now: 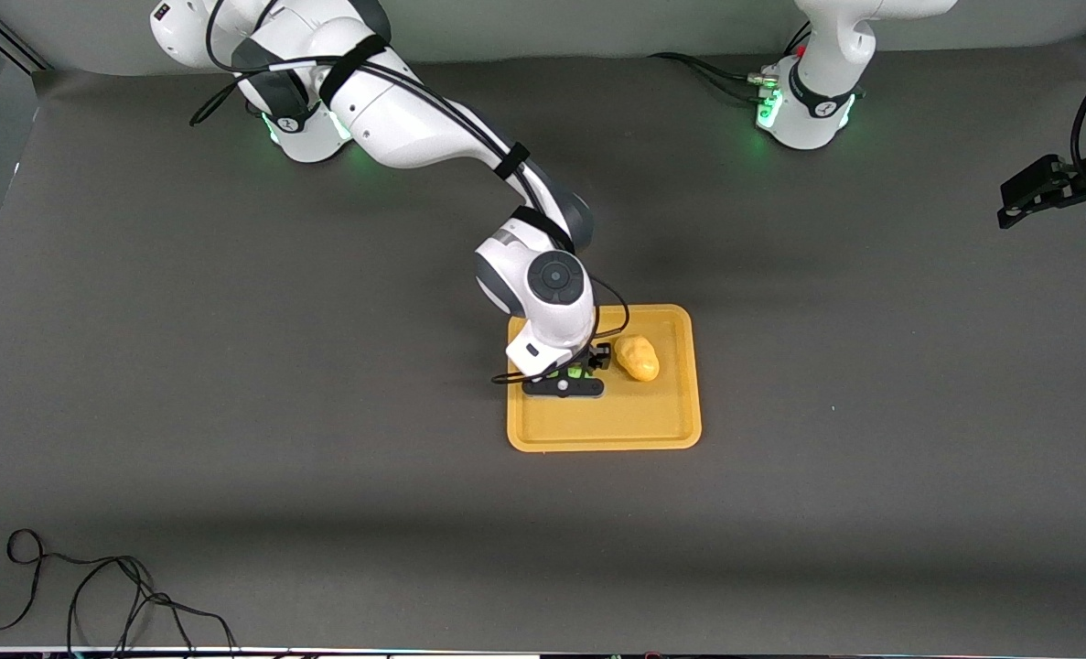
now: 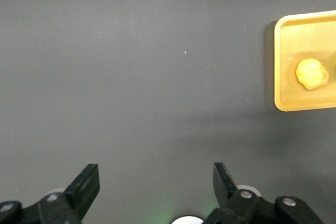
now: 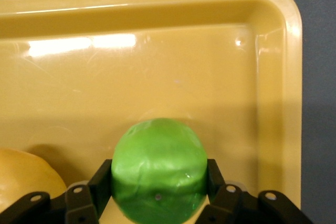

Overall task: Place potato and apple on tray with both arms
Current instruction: 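Carry the apple over the tray beside the potato and lower it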

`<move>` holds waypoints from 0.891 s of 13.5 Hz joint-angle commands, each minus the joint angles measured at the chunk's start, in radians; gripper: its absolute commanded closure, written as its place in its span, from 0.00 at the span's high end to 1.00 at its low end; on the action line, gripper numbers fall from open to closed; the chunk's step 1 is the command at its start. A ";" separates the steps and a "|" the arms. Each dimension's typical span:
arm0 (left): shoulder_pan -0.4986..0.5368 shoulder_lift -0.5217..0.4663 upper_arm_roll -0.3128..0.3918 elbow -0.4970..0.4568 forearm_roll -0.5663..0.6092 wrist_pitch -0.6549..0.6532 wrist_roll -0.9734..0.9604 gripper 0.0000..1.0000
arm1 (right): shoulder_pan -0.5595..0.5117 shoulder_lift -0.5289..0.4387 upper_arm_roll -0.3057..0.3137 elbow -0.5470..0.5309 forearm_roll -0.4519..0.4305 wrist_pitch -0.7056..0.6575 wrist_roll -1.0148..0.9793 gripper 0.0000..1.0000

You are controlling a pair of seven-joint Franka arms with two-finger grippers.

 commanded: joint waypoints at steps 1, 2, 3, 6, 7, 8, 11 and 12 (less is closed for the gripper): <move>-0.007 -0.008 0.005 -0.009 -0.006 0.008 -0.014 0.96 | 0.008 0.033 -0.014 0.038 0.012 0.008 0.010 0.32; -0.006 -0.006 0.005 -0.009 -0.007 0.010 -0.014 0.96 | 0.008 0.034 -0.016 0.038 0.010 0.006 0.007 0.32; -0.006 -0.006 0.005 -0.009 -0.007 0.010 -0.014 0.96 | 0.007 0.034 -0.016 0.038 0.007 0.008 0.005 0.32; -0.007 -0.008 0.005 -0.009 -0.007 0.008 -0.014 0.96 | -0.001 0.031 -0.014 0.037 0.008 0.006 0.013 1.00; -0.006 -0.006 0.005 -0.009 -0.007 0.010 -0.014 0.96 | -0.001 0.019 -0.016 0.040 0.008 0.003 0.013 1.00; -0.008 -0.006 0.005 -0.009 -0.007 0.012 -0.014 0.97 | -0.004 -0.002 -0.017 0.046 0.008 -0.009 0.011 1.00; -0.008 -0.006 0.005 -0.006 -0.006 0.012 -0.015 0.98 | -0.004 -0.132 -0.037 0.051 0.012 -0.140 0.008 1.00; -0.008 -0.006 0.005 -0.008 -0.006 0.009 -0.015 0.98 | -0.006 -0.191 -0.045 0.051 0.012 -0.185 0.005 1.00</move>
